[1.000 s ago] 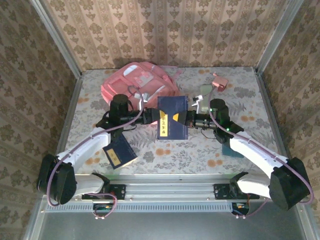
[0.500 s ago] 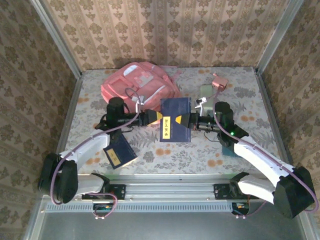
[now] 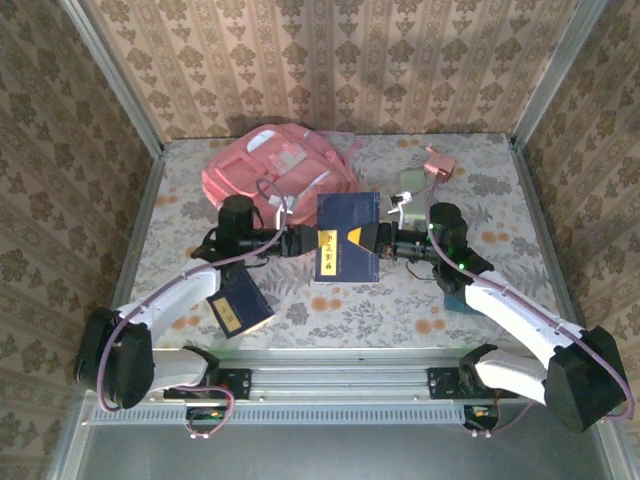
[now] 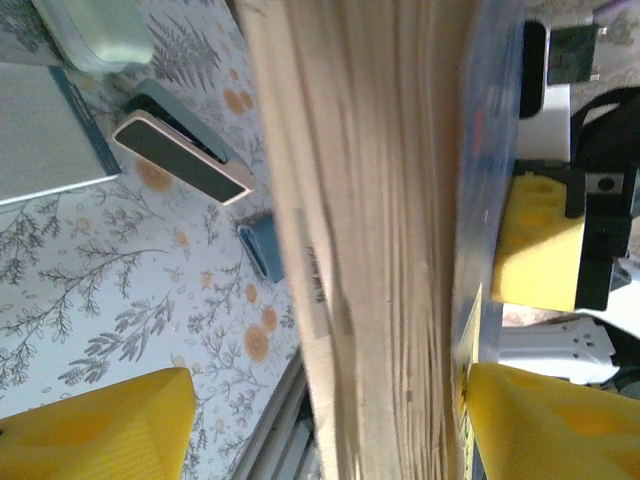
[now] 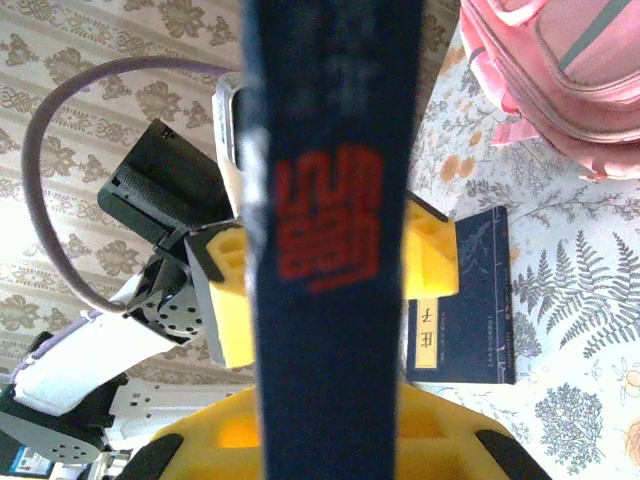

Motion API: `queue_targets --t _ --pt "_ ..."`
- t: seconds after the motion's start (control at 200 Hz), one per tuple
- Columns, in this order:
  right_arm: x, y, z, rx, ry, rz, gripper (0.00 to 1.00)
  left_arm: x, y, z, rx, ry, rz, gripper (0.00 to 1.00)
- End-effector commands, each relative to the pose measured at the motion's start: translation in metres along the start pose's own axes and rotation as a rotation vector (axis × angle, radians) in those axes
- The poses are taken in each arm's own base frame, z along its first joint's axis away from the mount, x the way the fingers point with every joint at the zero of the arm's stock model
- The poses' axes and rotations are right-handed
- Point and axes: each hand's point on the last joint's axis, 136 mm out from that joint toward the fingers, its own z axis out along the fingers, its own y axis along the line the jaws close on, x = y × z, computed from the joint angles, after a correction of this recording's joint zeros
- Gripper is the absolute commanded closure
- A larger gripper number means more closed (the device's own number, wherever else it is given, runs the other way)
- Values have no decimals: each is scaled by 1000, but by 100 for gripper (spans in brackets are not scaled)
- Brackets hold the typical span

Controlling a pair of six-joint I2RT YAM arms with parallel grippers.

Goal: Pack the student bag

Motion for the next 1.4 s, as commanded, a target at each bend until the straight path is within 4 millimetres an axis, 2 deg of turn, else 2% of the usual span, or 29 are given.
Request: queue_targets --t 0.0,0.155,0.395,0.59,0.79,0.935,1.11,1.35,1.395 --pt "1 19 2 -80 20 -29 100 -4 -19 9 39 23 75 27" --pt "1 20 4 -98 19 -16 100 -5 -32 15 88 22 100 34" --pt "7 9 5 -65 45 -7 100 -16 -53 13 169 -6 130 63" --pt "11 3 5 -47 57 -13 100 -19 -48 7 161 -21 123 81" --pt "11 4 4 -54 55 -26 100 -22 -55 5 215 -22 113 100" --pt "11 6 4 -57 55 -36 100 -17 -61 12 256 11 109 100" --pt "13 6 4 -55 66 -39 100 -12 -60 22 258 41 93 99" --pt "16 1 1 -24 57 -53 100 -18 -62 14 241 7 117 100" --pt "15 0 0 -18 54 -55 87 -19 -61 12 230 -6 117 100"
